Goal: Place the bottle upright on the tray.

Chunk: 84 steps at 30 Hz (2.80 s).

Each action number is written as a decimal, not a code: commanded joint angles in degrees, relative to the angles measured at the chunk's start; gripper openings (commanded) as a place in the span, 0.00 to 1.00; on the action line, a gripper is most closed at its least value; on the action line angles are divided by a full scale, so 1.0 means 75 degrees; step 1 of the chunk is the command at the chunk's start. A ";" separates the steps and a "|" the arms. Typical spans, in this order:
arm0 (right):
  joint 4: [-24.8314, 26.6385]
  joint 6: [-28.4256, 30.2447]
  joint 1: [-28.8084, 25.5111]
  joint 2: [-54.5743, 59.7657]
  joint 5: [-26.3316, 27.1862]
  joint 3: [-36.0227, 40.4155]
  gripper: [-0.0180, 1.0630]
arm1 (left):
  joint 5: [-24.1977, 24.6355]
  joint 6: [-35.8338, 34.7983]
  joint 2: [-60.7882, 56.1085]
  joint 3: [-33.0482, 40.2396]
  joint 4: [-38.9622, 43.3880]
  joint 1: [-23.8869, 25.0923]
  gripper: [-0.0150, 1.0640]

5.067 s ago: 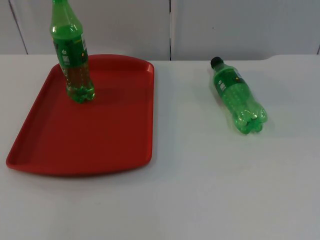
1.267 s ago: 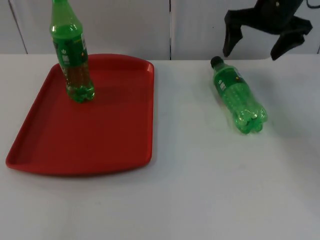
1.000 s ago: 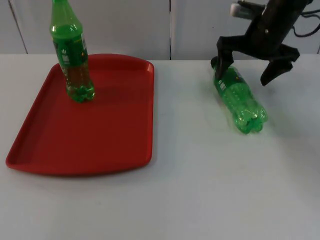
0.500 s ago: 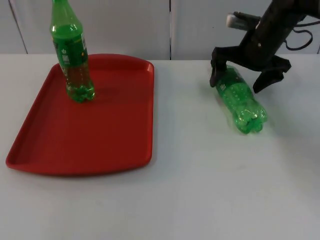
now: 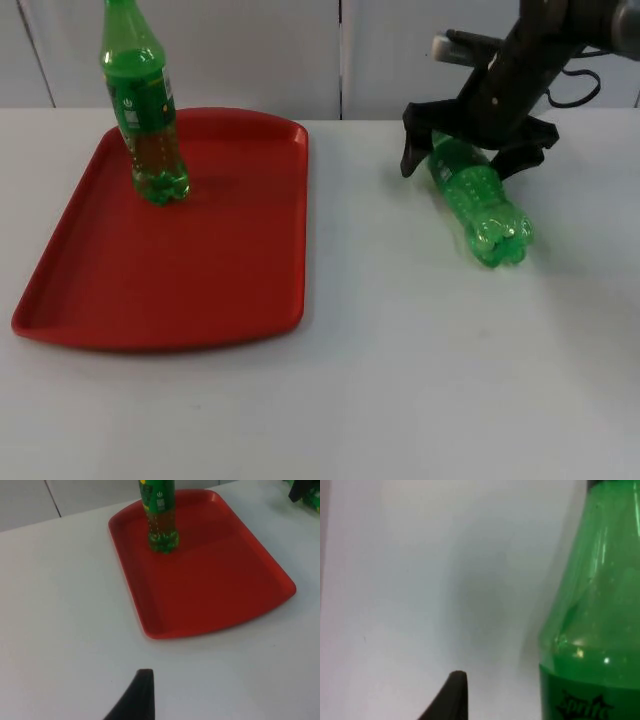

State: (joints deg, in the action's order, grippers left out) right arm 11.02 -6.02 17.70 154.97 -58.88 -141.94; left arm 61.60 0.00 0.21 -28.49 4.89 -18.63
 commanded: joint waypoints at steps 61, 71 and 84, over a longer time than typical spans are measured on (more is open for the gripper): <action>-0.1647 0.0583 0.3434 -0.3497 0.3982 -0.0038 0.02 | -0.0021 -0.0045 -0.0028 0.0034 0.0065 -0.0051 0.99; -0.2072 0.0613 0.3981 -0.3497 0.4984 -0.0023 0.02 | -0.0021 -0.0045 -0.0028 0.0034 0.0065 -0.0051 0.99; -0.2276 0.0613 0.4298 -0.3552 0.7352 0.1538 0.02 | -0.0021 -0.0045 -0.0028 0.0034 0.0065 -0.0051 0.99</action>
State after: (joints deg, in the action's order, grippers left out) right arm -5.59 -1.75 49.66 129.55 -7.55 -131.52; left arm 61.60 0.00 0.21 -28.49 4.89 -18.63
